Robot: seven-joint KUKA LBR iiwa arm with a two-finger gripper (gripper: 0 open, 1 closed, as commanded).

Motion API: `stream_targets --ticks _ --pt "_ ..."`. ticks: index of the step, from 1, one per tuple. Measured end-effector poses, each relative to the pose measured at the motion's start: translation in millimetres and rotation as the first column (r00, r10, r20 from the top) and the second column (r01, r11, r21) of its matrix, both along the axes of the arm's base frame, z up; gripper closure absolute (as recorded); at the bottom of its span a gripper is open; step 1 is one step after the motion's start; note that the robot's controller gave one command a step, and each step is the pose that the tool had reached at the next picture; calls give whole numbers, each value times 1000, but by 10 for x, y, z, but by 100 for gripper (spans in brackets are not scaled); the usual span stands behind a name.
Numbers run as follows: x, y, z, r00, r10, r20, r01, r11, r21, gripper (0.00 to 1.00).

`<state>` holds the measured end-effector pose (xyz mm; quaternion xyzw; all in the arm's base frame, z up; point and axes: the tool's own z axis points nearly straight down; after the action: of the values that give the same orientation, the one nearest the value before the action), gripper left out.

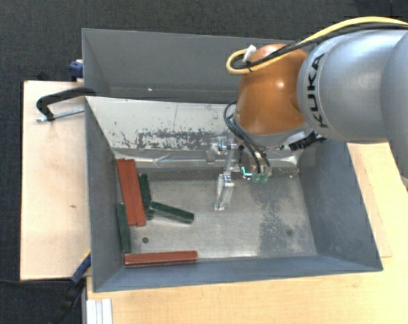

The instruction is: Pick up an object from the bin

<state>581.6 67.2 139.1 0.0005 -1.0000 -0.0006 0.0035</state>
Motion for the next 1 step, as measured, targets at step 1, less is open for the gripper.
stream_targets --ticks 1 --pt "20 -2 43 1000 -1 8 1 1000 1 0"
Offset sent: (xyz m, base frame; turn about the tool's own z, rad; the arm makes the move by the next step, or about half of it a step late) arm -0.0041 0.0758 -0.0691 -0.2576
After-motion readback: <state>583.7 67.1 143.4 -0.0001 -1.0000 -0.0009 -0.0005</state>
